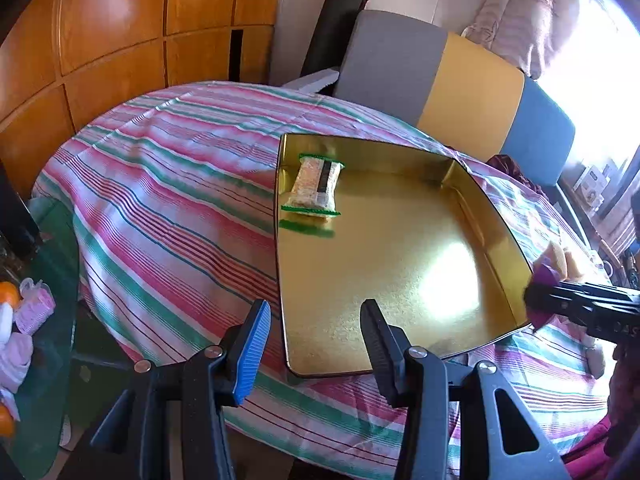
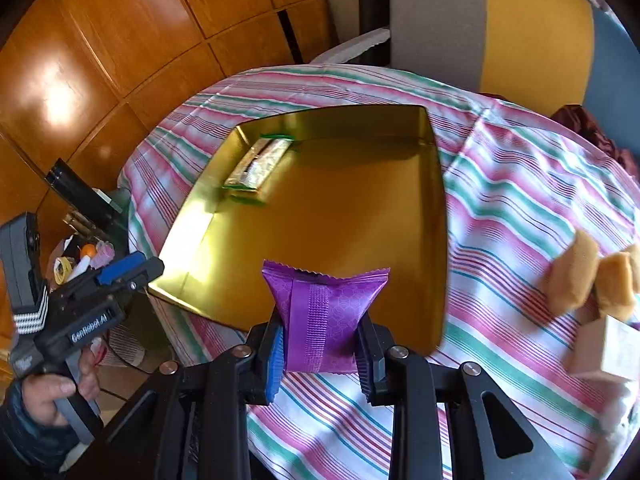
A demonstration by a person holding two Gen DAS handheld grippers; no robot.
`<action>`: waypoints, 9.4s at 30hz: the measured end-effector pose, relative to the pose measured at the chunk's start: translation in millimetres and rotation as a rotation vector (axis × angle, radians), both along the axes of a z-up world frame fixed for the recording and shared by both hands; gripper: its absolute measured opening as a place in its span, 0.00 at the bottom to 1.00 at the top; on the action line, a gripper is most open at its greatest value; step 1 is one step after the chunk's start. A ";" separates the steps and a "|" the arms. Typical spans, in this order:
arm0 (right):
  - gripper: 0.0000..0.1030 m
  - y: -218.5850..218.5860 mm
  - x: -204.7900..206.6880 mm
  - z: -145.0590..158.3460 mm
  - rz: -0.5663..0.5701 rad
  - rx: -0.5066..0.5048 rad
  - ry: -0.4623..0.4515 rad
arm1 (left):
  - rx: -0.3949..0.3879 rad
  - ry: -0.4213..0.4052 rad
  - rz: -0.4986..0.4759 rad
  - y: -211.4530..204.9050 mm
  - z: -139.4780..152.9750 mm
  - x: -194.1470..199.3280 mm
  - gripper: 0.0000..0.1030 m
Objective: Organize objects
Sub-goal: 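Carry the purple sweet to the gold tray and release it beside the packet, then move the left tool back to the items and grasp a yellow sponge, then lift the yellow sponge with the left tool while the right tool grasps the white box, then lower the yellow sponge into the gold tray and release it with the left tool, then carry the white box into the gold tray and release it with the right tool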
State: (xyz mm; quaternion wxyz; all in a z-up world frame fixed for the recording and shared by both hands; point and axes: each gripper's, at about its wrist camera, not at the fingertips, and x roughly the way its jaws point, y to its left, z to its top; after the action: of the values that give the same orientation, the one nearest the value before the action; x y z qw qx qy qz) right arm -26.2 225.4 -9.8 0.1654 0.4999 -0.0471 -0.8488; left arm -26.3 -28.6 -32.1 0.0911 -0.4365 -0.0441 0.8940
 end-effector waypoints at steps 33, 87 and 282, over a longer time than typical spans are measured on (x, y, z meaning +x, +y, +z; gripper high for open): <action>0.51 -128.7 -125.3 -50.8 0.086 -0.153 -0.130 | -0.018 -0.004 0.086 -29.6 -7.0 -7.2 0.46; 1.00 344.2 123.5 -15.8 -0.966 -0.051 0.115 | -0.022 0.052 -0.594 248.6 42.7 11.4 0.46; 0.49 163.0 48.7 -56.1 -0.389 0.215 -0.039 | -0.022 0.019 0.015 1.0 10.1 -2.4 0.32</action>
State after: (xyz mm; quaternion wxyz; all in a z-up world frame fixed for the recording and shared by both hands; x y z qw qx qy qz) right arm 22.5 388.5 -65.9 -0.0565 0.5126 -0.0552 -0.8550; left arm -28.7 -27.6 -22.0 0.0800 -0.4287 -0.0365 0.8992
